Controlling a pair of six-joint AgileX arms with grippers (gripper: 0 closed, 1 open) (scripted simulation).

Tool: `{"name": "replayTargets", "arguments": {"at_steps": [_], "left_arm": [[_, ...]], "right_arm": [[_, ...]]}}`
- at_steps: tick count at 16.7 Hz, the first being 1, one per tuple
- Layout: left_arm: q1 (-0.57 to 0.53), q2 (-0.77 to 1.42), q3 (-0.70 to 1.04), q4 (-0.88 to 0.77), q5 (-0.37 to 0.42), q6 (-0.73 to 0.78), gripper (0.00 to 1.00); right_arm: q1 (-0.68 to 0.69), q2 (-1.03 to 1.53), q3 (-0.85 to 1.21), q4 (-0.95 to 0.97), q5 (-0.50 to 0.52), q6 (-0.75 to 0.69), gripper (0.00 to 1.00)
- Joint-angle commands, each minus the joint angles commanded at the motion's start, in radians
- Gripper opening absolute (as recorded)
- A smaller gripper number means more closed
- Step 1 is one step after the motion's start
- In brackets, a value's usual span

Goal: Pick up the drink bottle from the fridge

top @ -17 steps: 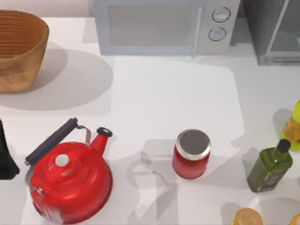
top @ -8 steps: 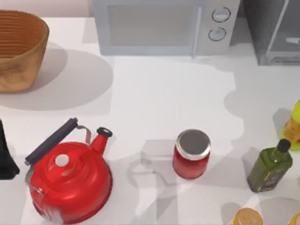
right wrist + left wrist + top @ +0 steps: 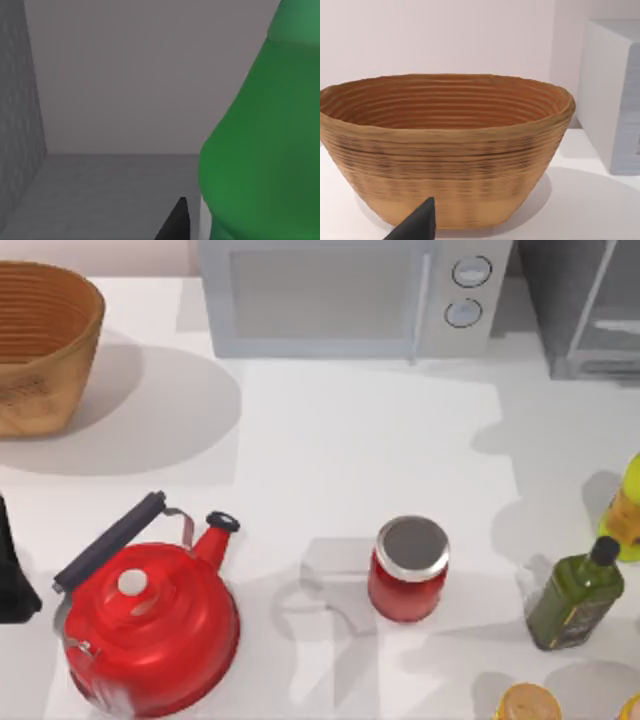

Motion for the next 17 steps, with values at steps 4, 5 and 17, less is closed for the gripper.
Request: {"name": "replayTargets", "arguments": {"at_steps": [4, 5, 17], "left_arm": [[0.000, 0.000, 0.000, 0.000, 0.000, 0.000, 1.00], [0.000, 0.000, 0.000, 0.000, 0.000, 0.000, 1.00], [0.000, 0.000, 0.000, 0.000, 0.000, 0.000, 1.00]], "right_arm": [[-0.020, -0.079, -0.120, 0.055, -0.017, 0.000, 0.00], [-0.021, -0.081, -0.123, 0.058, -0.018, 0.000, 0.00], [0.049, -0.417, -0.267, -0.121, 0.029, -0.006, 0.00]]}}
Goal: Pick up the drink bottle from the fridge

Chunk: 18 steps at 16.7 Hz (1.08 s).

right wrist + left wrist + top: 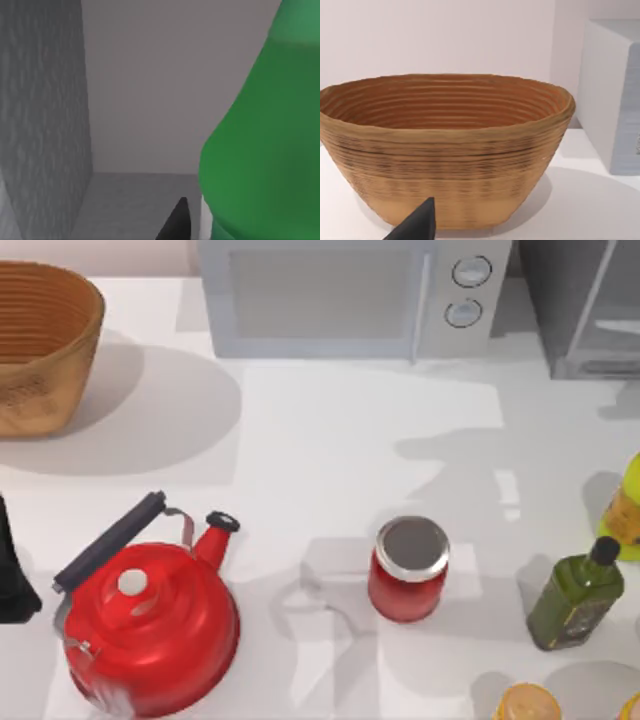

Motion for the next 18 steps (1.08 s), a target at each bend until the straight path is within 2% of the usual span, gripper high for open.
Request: {"name": "replayTargets", "arguments": {"at_steps": [11, 15, 18], "left_arm": [[0.000, 0.000, 0.000, 0.000, 0.000, 0.000, 1.00], [0.000, 0.000, 0.000, 0.000, 0.000, 0.000, 1.00], [0.000, 0.000, 0.000, 0.000, 0.000, 0.000, 1.00]], "right_arm": [[0.164, -1.178, -0.518, -0.603, 0.155, 0.003, 0.00], [0.213, -1.458, -0.663, -0.774, 0.203, 0.001, 0.00], [0.234, -1.560, -0.720, -0.842, 0.224, -0.001, 0.00]]}}
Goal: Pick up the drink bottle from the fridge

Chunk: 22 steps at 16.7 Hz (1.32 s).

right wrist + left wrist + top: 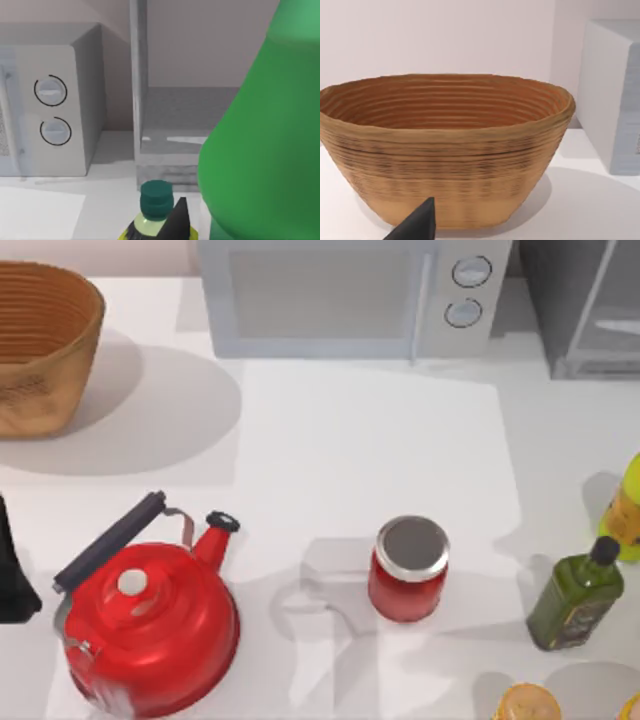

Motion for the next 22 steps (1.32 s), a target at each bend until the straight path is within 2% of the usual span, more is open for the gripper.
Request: {"name": "replayTargets", "arguments": {"at_steps": [7, 11, 16, 22], "left_arm": [[0.000, 0.000, 0.000, 0.000, 0.000, 0.000, 1.00], [0.000, 0.000, 0.000, 0.000, 0.000, 0.000, 1.00], [0.000, 0.000, 0.000, 0.000, 0.000, 0.000, 1.00], [0.000, 0.000, 0.000, 0.000, 0.000, 0.000, 1.00]], "right_arm": [[0.000, -0.011, -0.007, -0.008, 0.001, 0.001, 0.00], [0.059, 0.093, 0.060, 0.061, 0.057, 0.002, 0.00], [0.227, 0.455, 0.243, 0.256, 0.227, 0.011, 0.00], [0.483, 1.103, 0.501, 0.530, 0.491, 0.040, 0.00]]}}
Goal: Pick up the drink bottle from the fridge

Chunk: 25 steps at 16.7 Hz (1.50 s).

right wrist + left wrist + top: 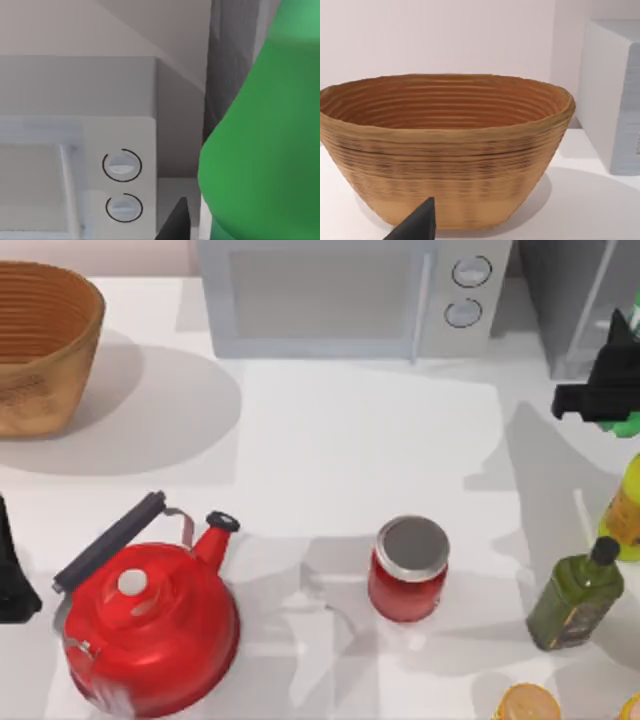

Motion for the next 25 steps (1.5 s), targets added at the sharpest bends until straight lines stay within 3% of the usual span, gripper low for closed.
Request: {"name": "replayTargets", "arguments": {"at_steps": [6, 12, 20, 25], "left_arm": [[0.000, 0.000, 0.000, 0.000, 0.000, 0.000, 1.00], [0.000, 0.000, 0.000, 0.000, 0.000, 0.000, 1.00], [0.000, 0.000, 0.000, 0.000, 0.000, 0.000, 1.00], [0.000, 0.000, 0.000, 0.000, 0.000, 0.000, 1.00]], "right_arm": [[0.237, 0.599, 0.249, 0.265, 0.244, 0.028, 0.00], [0.383, 0.909, 0.424, 0.449, 0.396, 0.038, 0.00], [0.393, 0.937, 0.442, 0.468, 0.409, 0.040, 0.00], [0.344, 1.049, 0.520, 0.495, 0.360, 0.026, 0.00]]}}
